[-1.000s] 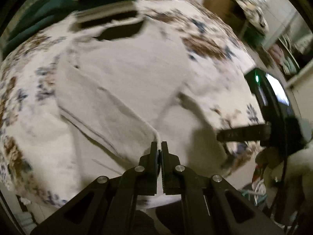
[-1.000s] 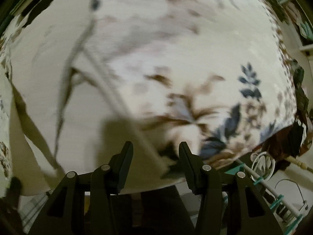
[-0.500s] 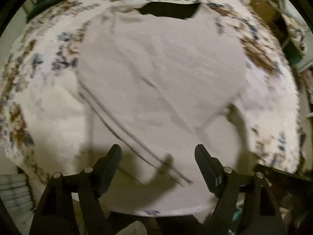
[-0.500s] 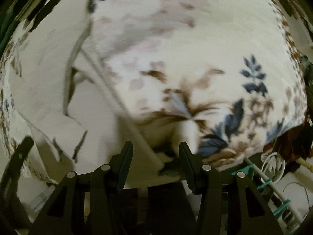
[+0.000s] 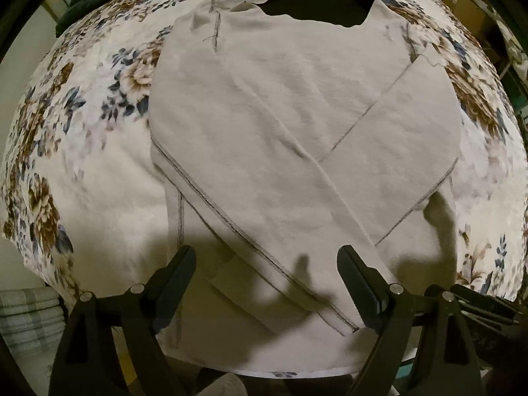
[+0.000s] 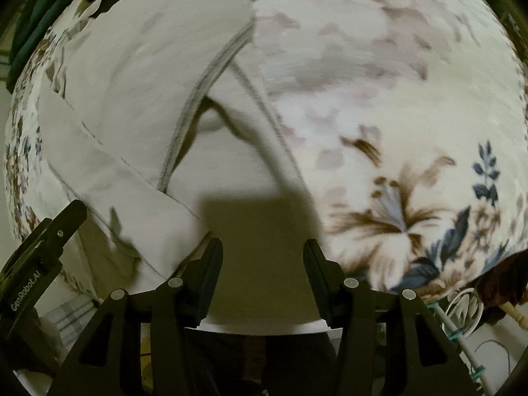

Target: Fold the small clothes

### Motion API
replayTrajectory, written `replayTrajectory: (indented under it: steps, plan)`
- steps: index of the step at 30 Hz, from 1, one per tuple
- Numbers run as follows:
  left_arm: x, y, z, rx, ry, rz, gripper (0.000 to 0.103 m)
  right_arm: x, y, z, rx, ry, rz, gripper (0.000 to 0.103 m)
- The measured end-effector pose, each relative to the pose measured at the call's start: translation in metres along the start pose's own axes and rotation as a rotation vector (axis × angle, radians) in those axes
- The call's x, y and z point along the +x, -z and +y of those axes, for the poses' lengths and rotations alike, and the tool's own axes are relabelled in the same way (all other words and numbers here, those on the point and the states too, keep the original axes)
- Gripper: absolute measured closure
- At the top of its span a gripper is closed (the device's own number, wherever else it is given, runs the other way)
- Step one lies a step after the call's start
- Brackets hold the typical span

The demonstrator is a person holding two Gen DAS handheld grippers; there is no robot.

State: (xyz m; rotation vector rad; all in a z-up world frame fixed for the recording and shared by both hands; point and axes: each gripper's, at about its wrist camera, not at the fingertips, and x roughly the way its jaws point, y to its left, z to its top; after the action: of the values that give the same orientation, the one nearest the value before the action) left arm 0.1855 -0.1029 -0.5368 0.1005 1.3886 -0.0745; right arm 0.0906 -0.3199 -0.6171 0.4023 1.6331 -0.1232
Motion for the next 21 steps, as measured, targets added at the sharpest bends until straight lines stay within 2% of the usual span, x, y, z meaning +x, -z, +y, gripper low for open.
replayTrajectory:
  steps: [9,13,15,16,17,21]
  plan:
    - [0.012,0.0,0.015,-0.013,-0.03,0.02,0.016,0.031,-0.009,0.03,-0.062,-0.072,0.007,0.05]
    - [0.017,-0.001,0.024,-0.019,-0.055,0.016,0.016,0.037,-0.01,0.036,-0.064,-0.089,-0.023,0.05]
    - [0.018,-0.002,0.029,-0.028,-0.061,0.014,0.016,0.037,-0.006,0.036,-0.073,-0.086,-0.055,0.068]
    - [0.019,-0.002,0.032,-0.035,-0.066,0.013,0.016,0.037,-0.004,0.04,-0.089,-0.076,-0.069,0.093]
    - [0.02,-0.002,0.036,-0.039,-0.07,0.013,0.016,0.037,-0.002,0.044,-0.102,-0.063,-0.074,0.097]
    - [0.021,-0.004,0.039,-0.063,-0.078,0.019,0.016,0.023,0.013,0.048,-0.104,-0.037,-0.128,0.1]
